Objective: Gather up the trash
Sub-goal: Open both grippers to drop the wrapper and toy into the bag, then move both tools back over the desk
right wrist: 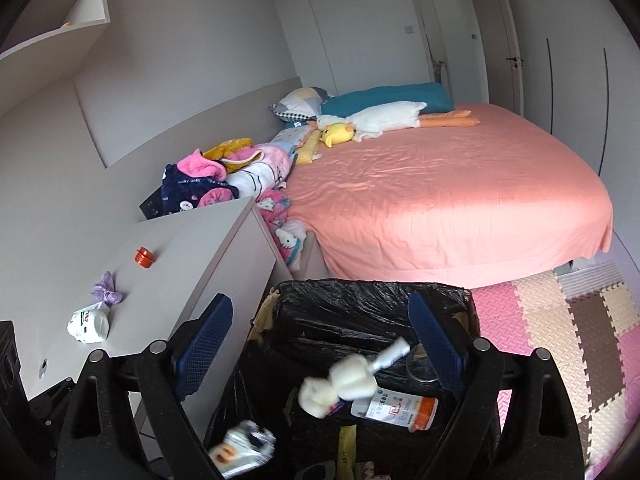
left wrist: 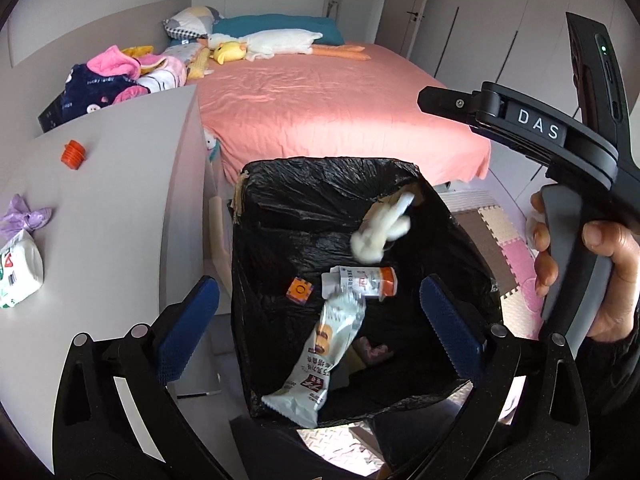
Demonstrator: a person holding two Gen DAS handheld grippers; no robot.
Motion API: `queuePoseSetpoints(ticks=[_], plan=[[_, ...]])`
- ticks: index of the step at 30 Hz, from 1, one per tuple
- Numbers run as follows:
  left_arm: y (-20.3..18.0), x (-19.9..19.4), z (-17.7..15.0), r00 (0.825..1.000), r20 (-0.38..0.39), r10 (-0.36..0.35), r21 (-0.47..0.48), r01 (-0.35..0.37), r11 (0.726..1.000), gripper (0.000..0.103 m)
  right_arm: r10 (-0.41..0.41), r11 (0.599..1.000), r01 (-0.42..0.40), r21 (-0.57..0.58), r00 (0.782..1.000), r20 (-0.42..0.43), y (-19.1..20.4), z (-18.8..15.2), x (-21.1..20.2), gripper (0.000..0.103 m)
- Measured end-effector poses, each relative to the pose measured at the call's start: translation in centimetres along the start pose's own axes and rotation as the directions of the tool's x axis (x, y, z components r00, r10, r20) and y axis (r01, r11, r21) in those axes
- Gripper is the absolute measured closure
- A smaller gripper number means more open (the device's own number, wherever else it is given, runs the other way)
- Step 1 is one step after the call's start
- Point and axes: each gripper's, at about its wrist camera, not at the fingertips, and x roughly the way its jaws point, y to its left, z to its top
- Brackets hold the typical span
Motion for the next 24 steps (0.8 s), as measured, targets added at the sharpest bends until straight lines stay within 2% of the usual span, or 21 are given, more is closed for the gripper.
queuePoseSetpoints(ticks=[11, 17, 24], plan=[[1.2, -0.2, 0.0, 0.999, 0.012, 0.051, -0.009, -0.051, 0.999, 0.006, 0.016, 1.0, -0.016, -0.002, 1.0, -0.013, -0.1, -0.2, 0.5, 0.013], [2.7, -0.5, -0.3, 0.997, 0.013, 0.075, -0.037, -0.074, 0.997, 0.006, 0.031, 0.999, -0.032, -0.023, 0.999, -0.031, 1.2, -0.5, 1.4, 0.013], [5.6, -0.8, -0.5, 0.993, 0.01, 0.114, -0.103, -0.113, 0.988, 0.006, 0.086, 0.994, -0.088, -0.058, 0.995, -0.048, 3.7, -0.7, 2.6, 0.013]])
